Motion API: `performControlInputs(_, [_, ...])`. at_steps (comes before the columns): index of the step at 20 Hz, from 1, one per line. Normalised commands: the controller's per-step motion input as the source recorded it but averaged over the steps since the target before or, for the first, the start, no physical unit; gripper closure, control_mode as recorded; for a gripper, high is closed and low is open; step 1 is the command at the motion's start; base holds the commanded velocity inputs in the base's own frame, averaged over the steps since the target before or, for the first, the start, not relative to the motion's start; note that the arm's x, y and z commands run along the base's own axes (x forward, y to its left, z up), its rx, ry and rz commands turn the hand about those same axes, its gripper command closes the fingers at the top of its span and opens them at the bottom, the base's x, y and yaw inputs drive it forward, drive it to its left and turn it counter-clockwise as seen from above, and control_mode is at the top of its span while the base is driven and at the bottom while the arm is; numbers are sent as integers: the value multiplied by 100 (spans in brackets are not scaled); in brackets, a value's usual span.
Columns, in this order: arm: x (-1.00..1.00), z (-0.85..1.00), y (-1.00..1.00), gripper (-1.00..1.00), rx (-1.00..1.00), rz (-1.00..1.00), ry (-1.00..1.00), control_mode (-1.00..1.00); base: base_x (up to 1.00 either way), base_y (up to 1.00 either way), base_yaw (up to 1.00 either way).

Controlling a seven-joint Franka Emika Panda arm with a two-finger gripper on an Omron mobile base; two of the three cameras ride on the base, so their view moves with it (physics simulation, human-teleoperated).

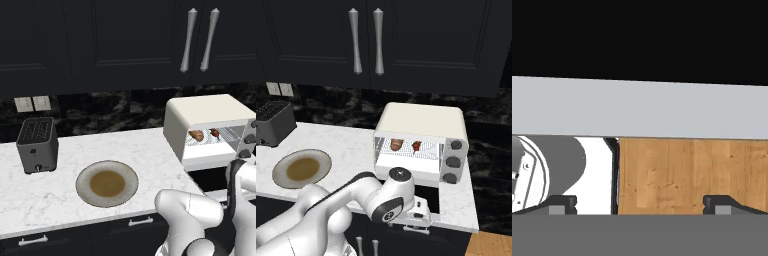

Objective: Pick up the kebab skewer and baguette bread, and place them inside the toaster oven. Close the toaster oven door and start by setting the timer.

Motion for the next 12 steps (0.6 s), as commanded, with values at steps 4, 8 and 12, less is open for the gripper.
performControlInputs(4, [11,-36,0,-100,0,0,1,-100,0,0,0])
performControlInputs(8, [0,-38,0,-100,0,0,0,-100,0,0,0])
performControlInputs(12, [20,-29,0,-100,0,0,0,-100,0,0,0])
